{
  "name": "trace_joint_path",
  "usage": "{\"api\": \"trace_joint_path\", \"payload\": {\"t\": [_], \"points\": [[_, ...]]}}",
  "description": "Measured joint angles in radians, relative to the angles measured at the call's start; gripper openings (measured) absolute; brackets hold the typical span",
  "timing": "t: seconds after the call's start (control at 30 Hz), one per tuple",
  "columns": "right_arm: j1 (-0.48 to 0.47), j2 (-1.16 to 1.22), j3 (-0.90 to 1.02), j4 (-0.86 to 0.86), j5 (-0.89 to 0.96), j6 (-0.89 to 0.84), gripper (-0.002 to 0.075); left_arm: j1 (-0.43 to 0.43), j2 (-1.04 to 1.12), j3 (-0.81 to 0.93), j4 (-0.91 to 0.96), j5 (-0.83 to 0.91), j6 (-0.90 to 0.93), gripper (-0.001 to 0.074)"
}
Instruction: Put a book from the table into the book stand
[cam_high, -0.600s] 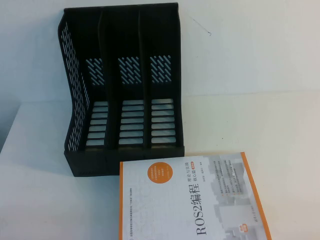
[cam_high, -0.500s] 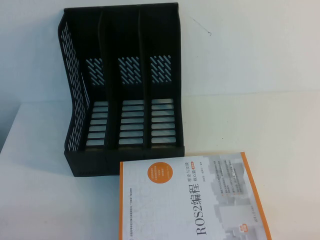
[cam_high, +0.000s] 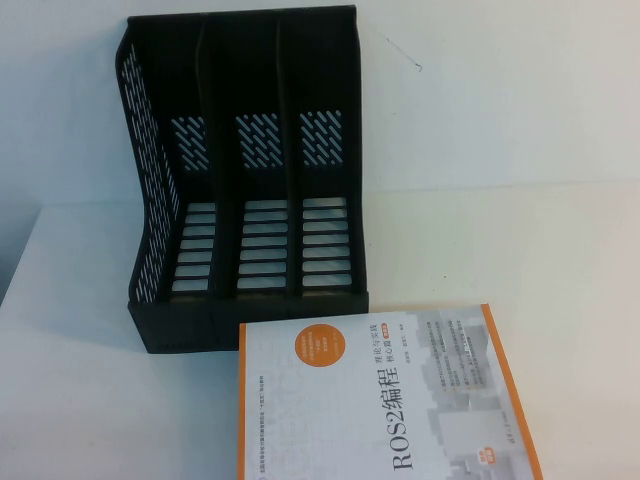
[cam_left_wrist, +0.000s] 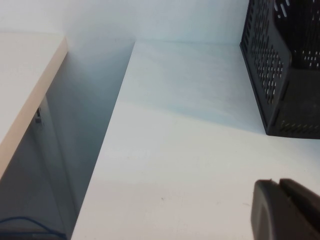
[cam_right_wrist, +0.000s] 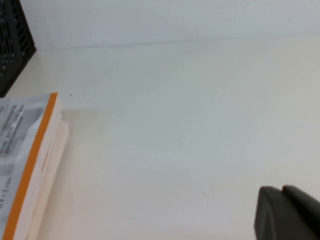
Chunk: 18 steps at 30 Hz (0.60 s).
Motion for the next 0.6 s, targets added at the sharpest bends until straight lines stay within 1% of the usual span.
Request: {"api": "trace_joint_path", "payload": {"t": [0.6], "points": [[0.0,0.0,0.0,-0.004,-0.002,0.009,-0.0001,0.0,0.0,0.0,0.0,0.0,0.0,-0.0003]]}}
